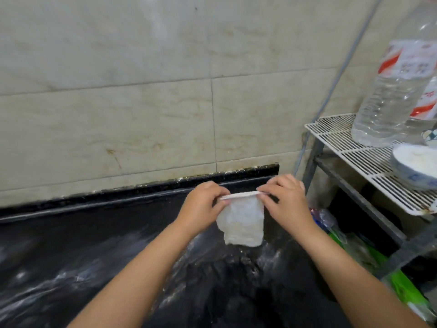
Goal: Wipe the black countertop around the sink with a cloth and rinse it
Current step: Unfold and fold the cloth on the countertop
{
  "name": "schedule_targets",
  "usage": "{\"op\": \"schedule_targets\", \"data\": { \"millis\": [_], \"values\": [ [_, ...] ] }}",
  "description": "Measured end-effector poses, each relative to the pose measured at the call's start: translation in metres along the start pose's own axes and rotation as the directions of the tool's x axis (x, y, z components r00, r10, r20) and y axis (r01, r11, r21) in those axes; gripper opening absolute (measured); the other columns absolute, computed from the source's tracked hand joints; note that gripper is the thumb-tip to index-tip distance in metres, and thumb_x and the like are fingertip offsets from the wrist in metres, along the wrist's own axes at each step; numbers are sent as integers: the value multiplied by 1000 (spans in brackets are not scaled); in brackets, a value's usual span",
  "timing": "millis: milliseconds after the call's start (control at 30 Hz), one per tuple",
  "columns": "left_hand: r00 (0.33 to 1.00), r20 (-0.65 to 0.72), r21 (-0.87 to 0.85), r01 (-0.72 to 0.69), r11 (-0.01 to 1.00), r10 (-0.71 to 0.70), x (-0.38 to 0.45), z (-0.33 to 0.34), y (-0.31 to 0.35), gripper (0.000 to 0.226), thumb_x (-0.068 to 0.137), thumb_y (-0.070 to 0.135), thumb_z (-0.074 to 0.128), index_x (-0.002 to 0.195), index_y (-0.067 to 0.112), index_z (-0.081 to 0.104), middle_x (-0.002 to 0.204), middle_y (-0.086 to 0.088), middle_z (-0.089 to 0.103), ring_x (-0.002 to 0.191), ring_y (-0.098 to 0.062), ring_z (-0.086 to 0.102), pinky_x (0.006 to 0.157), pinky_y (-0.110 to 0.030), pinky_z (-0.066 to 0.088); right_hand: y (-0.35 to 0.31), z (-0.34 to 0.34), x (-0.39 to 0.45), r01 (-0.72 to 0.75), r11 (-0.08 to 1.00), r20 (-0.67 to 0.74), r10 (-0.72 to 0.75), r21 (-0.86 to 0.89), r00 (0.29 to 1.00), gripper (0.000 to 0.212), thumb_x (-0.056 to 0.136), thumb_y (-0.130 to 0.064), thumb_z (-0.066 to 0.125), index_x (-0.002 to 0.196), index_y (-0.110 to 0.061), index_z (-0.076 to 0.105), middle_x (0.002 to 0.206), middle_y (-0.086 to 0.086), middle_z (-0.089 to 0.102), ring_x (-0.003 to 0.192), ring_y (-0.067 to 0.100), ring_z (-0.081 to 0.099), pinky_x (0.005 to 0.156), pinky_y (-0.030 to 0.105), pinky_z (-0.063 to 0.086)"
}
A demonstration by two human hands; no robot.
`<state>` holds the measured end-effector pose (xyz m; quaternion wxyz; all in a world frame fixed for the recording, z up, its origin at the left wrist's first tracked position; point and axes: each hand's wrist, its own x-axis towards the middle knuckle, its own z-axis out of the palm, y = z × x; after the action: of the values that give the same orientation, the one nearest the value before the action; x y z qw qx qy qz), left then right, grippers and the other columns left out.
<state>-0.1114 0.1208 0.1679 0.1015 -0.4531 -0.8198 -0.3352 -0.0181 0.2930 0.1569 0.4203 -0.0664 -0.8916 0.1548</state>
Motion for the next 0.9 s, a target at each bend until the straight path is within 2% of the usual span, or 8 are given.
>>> {"op": "schedule_targets", "data": {
  "millis": [100,200,400,533,700,767,800,900],
  "values": [
    [988,-79,171,-118,978,133,7,-14,-5,14,72,19,66,78,7,68,71,-5,64,70,-16,55,67,-15,28,-9,-2,13,78,997,-82,-80,-23,993,25,75,-26,53,70,-12,72,67,2,61,78,11,43,72,19,16],
    [976,-63,179,-194,965,208,-19,-8,-11,19,75,29,55,80,12,62,69,-5,62,71,-11,41,66,-22,33,-13,-4,-18,143,989,-58,-144,-32,988,22,76,-22,53,69,-11,71,67,2,61,78,13,44,72,22,19],
    [951,243,26,-204,979,192,-145,44,-17,12,76,31,53,81,22,49,67,1,61,66,-12,45,59,-22,36,-20,0,-163,134,990,280,-141,43,950,19,75,-20,55,62,-17,68,64,-2,59,78,12,45,75,24,21],
    [931,360,-61,-50,997,68,-217,73,-14,14,75,34,54,78,22,61,69,4,63,69,-8,46,60,-21,42,-29,-2,-233,8,998,442,-32,56,896,23,75,-28,52,59,-21,67,62,-6,58,78,8,43,72,24,22],
    [898,339,-197,360,912,-281,-222,86,-12,19,74,29,65,78,11,67,82,-1,66,80,-6,53,72,-11,39,-25,15,-232,-234,970,478,178,60,860,23,71,-35,53,61,-21,69,66,-11,58,76,4,44,72,21,26],
    [859,315,-215,480,851,-404,-210,88,-15,14,77,16,70,83,5,68,75,6,61,71,3,53,66,-10,37,-19,28,-220,-359,928,489,268,99,830,18,68,-32,62,63,-18,71,70,-11,62,77,3,49,81,34,42],
    [845,313,-225,509,831,-433,-203,88,-16,12,77,11,71,85,3,68,71,11,56,68,8,52,63,-8,36,-17,33,-211,-415,904,513,310,102,801,12,67,-26,67,65,-15,72,71,-7,65,77,6,52,76,43,49],
    [837,255,-249,540,804,-483,-177,91,-26,17,76,7,71,91,2,66,66,15,47,66,11,51,61,-5,35,-10,45,-180,-515,854,569,389,72,725,2,75,-9,73,77,-8,73,77,-3,64,86,14,49,85,47,45]
  ]
}}
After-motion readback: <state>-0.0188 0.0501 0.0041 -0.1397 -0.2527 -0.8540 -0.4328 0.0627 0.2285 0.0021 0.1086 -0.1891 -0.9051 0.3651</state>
